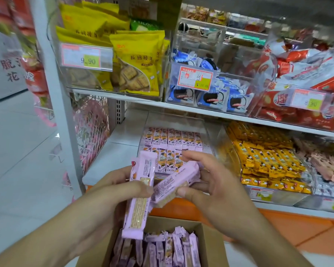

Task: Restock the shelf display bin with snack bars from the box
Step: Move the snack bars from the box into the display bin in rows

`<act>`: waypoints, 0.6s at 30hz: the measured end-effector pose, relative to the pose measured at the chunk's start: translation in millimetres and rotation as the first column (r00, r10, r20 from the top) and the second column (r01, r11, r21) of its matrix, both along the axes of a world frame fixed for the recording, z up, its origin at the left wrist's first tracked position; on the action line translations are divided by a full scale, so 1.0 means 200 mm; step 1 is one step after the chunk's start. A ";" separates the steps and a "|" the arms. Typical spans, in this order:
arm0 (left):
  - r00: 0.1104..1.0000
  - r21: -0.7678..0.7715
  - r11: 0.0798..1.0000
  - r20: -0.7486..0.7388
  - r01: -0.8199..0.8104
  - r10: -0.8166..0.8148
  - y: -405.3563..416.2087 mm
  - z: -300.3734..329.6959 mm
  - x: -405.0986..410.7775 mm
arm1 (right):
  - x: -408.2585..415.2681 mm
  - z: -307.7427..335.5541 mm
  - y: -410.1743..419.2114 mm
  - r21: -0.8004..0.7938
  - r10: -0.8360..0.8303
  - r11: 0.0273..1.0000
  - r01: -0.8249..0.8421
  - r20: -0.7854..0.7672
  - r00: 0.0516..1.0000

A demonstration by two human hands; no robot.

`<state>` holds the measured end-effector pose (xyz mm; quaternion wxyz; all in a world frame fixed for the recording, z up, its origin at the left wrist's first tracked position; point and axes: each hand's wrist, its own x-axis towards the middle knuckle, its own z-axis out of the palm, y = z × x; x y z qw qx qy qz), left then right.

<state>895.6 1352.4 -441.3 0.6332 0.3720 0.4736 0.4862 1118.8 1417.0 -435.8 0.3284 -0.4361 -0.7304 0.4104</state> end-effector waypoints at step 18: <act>0.999 0.016 1.000 -0.037 -0.024 0.025 -0.01 -0.01 -0.03 | 0.01 0.02 -0.04 -0.127 0.008 0.991 -0.039 -0.233 0.972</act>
